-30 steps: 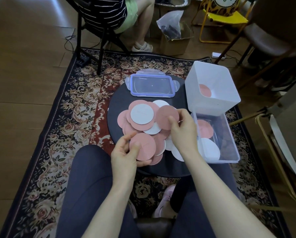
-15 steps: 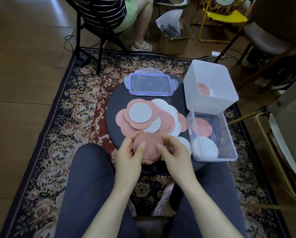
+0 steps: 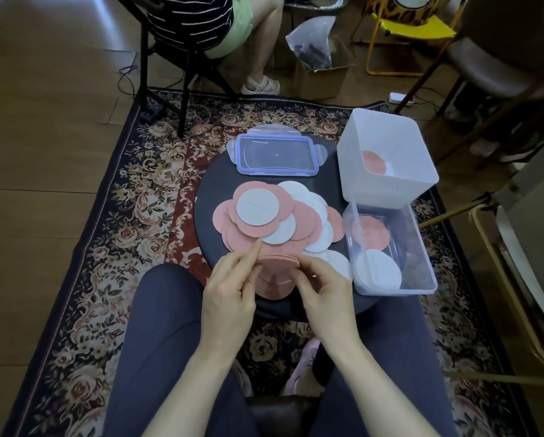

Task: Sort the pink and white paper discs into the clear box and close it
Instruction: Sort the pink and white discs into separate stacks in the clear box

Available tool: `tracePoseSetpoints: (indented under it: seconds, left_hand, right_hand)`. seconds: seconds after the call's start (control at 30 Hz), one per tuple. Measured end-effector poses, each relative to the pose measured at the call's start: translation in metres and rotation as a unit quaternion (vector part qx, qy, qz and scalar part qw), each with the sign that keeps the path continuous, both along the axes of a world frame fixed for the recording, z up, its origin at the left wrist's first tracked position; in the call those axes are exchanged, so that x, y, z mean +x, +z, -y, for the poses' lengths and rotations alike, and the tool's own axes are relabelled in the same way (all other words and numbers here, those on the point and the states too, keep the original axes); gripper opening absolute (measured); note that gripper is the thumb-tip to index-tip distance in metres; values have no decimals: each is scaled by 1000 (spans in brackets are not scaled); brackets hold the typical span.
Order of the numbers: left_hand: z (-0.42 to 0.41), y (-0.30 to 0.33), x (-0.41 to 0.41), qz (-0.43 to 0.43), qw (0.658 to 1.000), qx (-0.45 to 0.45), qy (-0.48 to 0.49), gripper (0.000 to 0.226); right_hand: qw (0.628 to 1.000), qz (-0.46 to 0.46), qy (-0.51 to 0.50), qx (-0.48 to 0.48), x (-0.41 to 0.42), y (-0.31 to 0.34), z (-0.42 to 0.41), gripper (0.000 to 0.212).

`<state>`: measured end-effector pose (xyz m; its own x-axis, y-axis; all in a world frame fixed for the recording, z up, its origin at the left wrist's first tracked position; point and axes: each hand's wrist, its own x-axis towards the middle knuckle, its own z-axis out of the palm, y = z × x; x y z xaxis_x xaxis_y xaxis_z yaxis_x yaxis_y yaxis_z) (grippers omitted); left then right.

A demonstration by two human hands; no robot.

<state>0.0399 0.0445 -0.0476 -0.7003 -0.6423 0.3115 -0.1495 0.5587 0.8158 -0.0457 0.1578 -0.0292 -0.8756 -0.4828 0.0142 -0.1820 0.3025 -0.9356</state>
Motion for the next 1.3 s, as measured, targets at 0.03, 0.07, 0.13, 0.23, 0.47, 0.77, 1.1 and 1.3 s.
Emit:
tracePoseSetpoints:
  seconds: [0.03,0.07,0.13,0.23,0.47,0.77,1.1,1.3]
  left_hand:
    - [-1,0,0,-5,1000,5,-1,42]
    - [-1,1,0,-12,1000,10,1,41]
    - [-3,5,0,-27,999,37,14,37]
    - [-9,18,-5,-44,977,204,50,29]
    - [-29,52,-32,-57,874,482,16,17]
    - [-66,63,-71,16,843,527,-103,18]
    - [-86,1,-77,-18,957,-173,-232,19]
    - [-80,-7,-79,-35,965,-123,-229,14]
  right_hand:
    - [1000,5,-4,1,1,-1,0,31]
    - [1000,8,-6,2,1,0,1,31]
    - [1000,10,-4,-2,2,6,0,35]
    - [999,35,-1,-27,3,20,-5,44]
    - [996,-71,-15,-60,-6,43,-47,28]
    - [875,-466,-11,130,-52,40,-114,10]
    - [858,-467,10,212,-126,32,-113,17]
    - [850,-446,64,273,-151,21,-96,14]
